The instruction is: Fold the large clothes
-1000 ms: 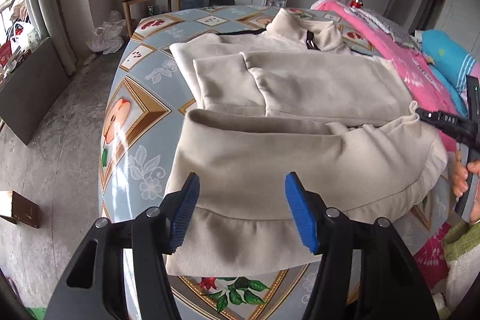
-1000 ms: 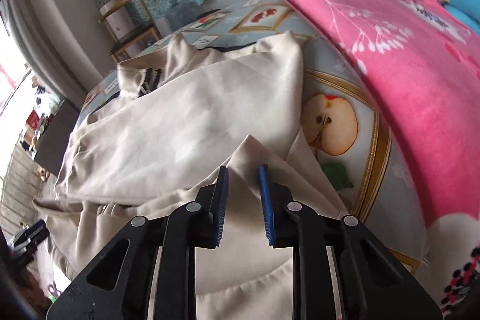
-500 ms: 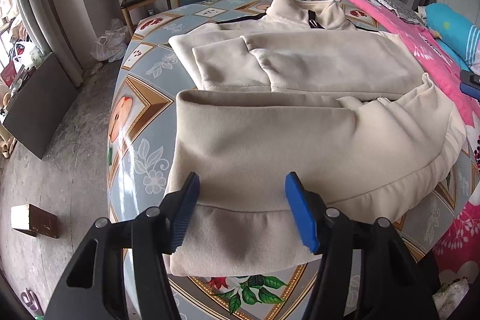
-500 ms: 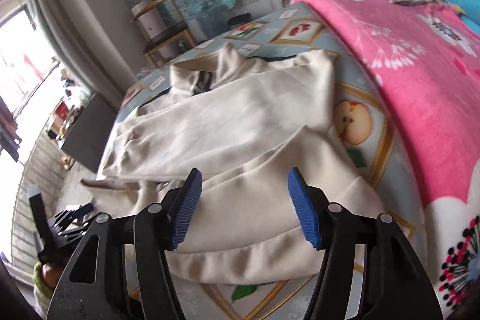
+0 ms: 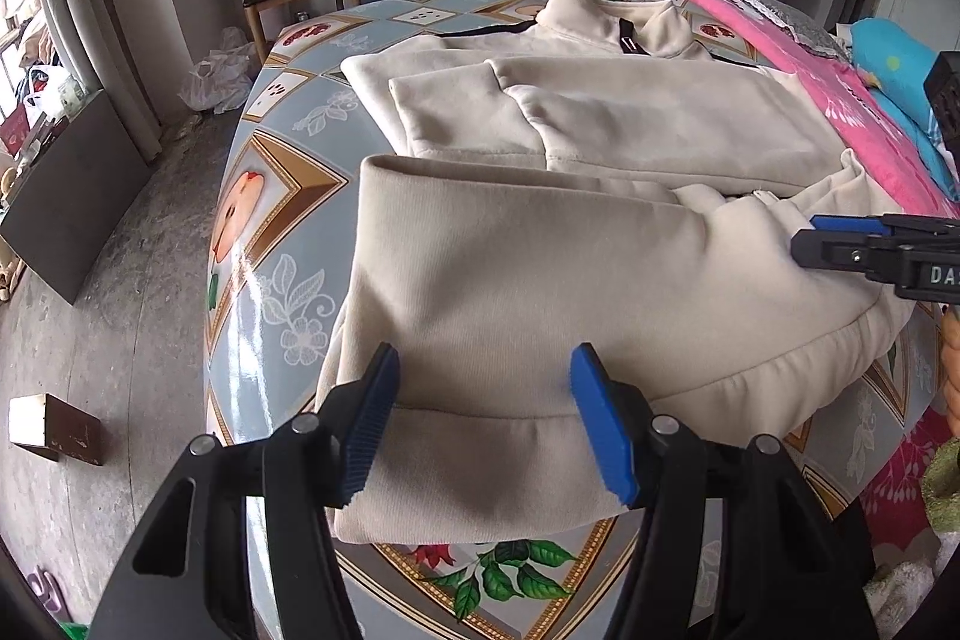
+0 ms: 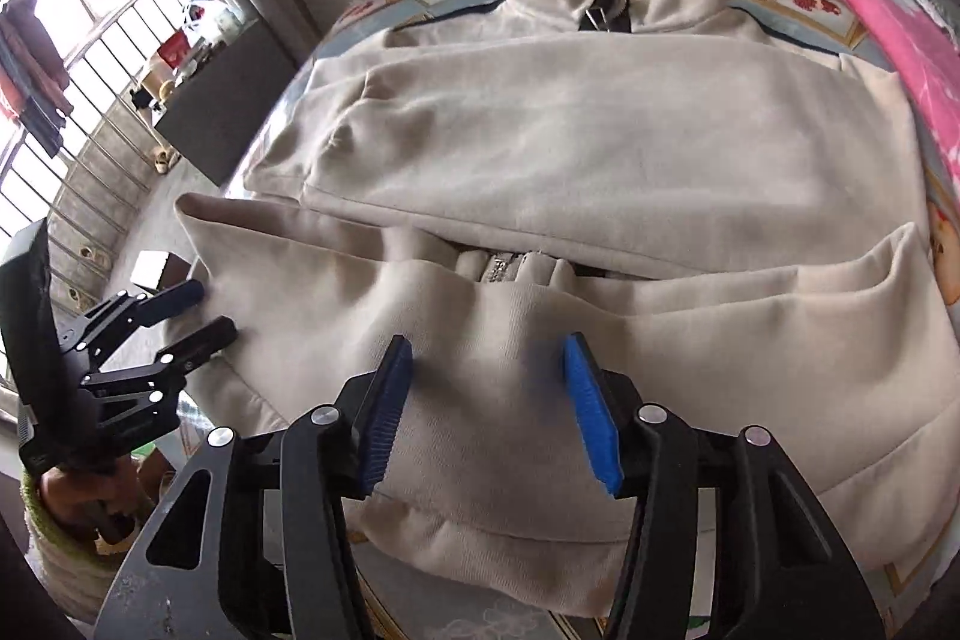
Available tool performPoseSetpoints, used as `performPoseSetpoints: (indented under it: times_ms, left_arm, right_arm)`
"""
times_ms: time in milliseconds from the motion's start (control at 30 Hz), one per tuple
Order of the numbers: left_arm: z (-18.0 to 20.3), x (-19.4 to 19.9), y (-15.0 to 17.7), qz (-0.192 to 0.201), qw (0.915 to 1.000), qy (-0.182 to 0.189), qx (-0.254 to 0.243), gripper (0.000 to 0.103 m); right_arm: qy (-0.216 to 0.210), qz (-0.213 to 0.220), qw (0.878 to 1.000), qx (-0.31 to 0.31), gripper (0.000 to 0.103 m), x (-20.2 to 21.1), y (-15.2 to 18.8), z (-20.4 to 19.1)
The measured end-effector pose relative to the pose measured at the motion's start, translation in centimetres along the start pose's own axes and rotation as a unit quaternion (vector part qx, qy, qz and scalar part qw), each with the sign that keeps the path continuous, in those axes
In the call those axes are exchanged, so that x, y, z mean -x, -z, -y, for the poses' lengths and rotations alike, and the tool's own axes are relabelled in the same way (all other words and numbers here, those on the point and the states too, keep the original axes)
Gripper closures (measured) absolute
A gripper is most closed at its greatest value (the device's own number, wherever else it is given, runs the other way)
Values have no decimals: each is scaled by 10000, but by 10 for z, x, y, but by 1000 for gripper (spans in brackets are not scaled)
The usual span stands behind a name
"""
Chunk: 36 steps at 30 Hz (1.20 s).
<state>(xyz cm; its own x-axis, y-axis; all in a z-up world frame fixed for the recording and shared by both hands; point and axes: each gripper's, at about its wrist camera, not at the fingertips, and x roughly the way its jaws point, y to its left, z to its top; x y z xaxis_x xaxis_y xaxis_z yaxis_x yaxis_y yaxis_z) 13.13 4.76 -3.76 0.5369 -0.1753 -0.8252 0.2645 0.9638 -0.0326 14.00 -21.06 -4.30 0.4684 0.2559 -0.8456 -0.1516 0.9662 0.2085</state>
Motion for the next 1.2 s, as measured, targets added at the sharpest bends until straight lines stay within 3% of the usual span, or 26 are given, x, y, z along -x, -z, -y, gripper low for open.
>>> performPoseSetpoints:
  times_ms: [100, 167, 400, 667, 833, 900, 967, 1067, 1200]
  left_arm:
    - [-2, 1, 1, 34, 10000, 66, 40, 45]
    - [-4, 2, 2, 95, 9999, 112, 67, 45]
    - [-11, 10, 3, 383, 9988, 270, 135, 45]
    - [-22, 15, -9, 596, 9979, -161, 197, 45]
    - [-31, 9, -12, 537, 9979, -252, 259, 45]
    - [-33, 4, -15, 469, 9982, -256, 276, 45]
    - [-35, -1, -19, 386, 9983, -297, 317, 45]
    - [-37, -5, -26, 429, 9982, -226, 341, 55]
    - [-38, -13, -36, 412, 9982, -252, 368, 94]
  right_arm:
    - [469, 63, 9987, 169, 85, -4, 4, -1]
    - [408, 165, 9990, 54, 97, 2, 6, 2]
    - [581, 1076, 9920, 300, 99, 44, 4, -19]
    - [616, 1514, 9862, 258, 99, 52, -10, -22]
    - [863, 1093, 9900, 235, 100, 8, -7, -11]
    - [753, 870, 9933, 66, 100, -9, -2, -4]
    - [713, 983, 9926, 9, 100, -2, 0, -6]
    - [625, 1247, 9902, -53, 100, 16, -4, -7]
    - [614, 1391, 9884, -31, 100, 25, -6, -10]
